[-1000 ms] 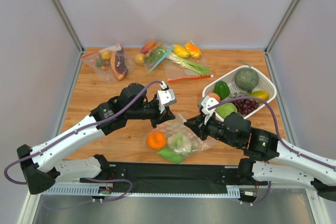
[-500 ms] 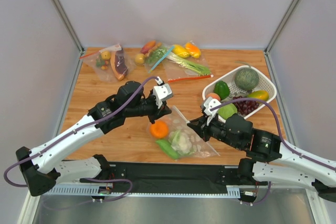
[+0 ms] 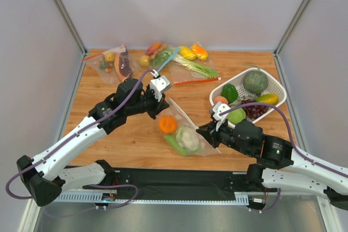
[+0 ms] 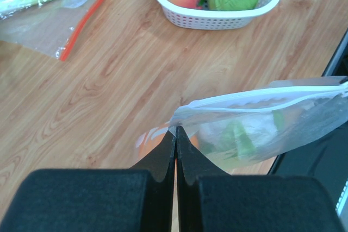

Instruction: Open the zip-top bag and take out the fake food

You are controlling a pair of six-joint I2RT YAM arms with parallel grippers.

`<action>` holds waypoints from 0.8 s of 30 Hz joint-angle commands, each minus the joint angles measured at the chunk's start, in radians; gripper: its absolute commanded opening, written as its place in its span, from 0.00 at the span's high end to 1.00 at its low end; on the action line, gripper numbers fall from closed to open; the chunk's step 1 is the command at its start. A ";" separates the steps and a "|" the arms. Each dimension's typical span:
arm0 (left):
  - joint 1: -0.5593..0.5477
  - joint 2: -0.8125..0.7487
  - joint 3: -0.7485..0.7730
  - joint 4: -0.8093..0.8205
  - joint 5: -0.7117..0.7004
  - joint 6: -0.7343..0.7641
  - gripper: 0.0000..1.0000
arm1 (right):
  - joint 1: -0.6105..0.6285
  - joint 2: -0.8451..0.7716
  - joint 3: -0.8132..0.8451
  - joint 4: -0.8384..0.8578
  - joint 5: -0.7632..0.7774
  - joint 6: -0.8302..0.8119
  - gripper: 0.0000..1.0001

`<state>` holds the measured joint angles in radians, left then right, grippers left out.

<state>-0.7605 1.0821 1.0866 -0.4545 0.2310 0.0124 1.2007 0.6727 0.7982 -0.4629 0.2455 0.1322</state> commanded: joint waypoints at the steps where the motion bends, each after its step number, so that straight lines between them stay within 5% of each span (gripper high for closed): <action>1: 0.044 -0.002 0.012 0.005 -0.076 -0.008 1.00 | 0.000 -0.033 -0.005 -0.008 0.011 0.018 1.00; 24: 0.247 0.024 0.012 0.004 -0.085 -0.081 1.00 | -0.001 -0.120 -0.033 -0.088 0.049 0.050 1.00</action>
<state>-0.5407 1.1053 1.0866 -0.4782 0.1898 -0.0551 1.2007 0.5793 0.7654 -0.5381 0.2783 0.1673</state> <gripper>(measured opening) 0.003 0.103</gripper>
